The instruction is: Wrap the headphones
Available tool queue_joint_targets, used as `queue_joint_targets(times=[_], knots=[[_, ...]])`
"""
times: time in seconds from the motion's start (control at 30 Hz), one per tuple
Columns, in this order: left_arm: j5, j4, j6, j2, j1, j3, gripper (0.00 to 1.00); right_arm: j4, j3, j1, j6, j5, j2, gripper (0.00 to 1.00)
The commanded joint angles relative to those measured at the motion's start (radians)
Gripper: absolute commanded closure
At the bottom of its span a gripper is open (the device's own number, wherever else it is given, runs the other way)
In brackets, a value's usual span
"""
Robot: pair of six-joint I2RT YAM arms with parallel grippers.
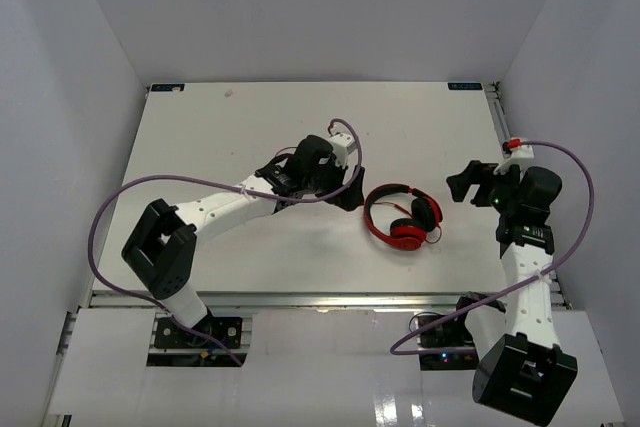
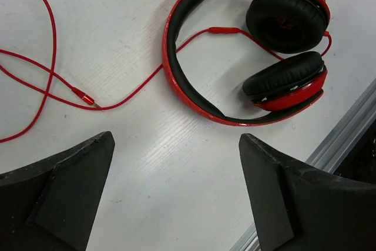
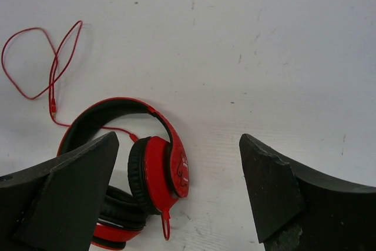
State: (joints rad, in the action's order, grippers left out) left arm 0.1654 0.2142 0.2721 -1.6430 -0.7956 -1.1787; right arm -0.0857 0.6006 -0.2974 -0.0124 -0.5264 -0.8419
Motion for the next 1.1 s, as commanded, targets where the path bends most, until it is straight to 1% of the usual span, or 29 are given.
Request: queue_joint_targets(times=[0.0,0.03,0.13,0.2,0.27,0.3,0.33,0.43,0.5,0.6,0.77,0.97,1.07], knots=[[0.077,-0.091,0.023,-0.028,0.004,0.010,0.02,-0.057,0.000,-0.007,0.373,-0.301,0.010,0.10],[0.081,-0.087,0.019,-0.045,0.004,-0.005,0.02,-0.082,0.005,-0.009,0.404,-0.336,0.005,0.10],[0.103,-0.072,0.006,-0.108,0.010,-0.057,0.02,-0.091,-0.007,-0.009,0.451,-0.371,0.009,0.10],[0.123,-0.054,-0.004,-0.140,0.017,-0.085,0.02,-0.092,-0.008,-0.009,0.457,-0.368,0.006,0.10],[0.146,-0.024,-0.022,-0.203,0.021,-0.146,0.02,-0.094,-0.009,-0.009,0.460,-0.368,-0.005,0.10],[0.147,-0.017,-0.024,-0.230,0.021,-0.152,0.02,-0.094,-0.008,-0.009,0.460,-0.368,-0.010,0.10],[0.147,0.046,-0.041,-0.274,0.024,-0.200,0.02,-0.095,-0.007,-0.009,0.458,-0.372,-0.014,0.09],[0.115,0.141,-0.078,-0.378,0.024,-0.331,0.03,-0.093,-0.008,-0.009,0.457,-0.384,-0.015,0.09],[0.087,0.209,-0.094,-0.429,0.024,-0.421,0.06,-0.093,-0.007,-0.011,0.456,-0.390,-0.018,0.09],[0.070,0.256,-0.106,-0.521,0.024,-0.535,0.09,-0.094,-0.007,-0.011,0.456,-0.388,-0.017,0.09],[0.077,0.302,-0.099,-0.596,0.023,-0.613,0.18,-0.094,-0.007,-0.011,0.454,-0.383,-0.020,0.09],[0.008,0.324,-0.108,-0.604,0.002,-0.597,0.23,-0.094,-0.004,-0.011,0.446,-0.386,-0.026,0.09],[-0.033,0.327,-0.115,-0.619,-0.018,-0.597,0.27,-0.093,-0.001,-0.011,0.444,-0.386,-0.028,0.09]])
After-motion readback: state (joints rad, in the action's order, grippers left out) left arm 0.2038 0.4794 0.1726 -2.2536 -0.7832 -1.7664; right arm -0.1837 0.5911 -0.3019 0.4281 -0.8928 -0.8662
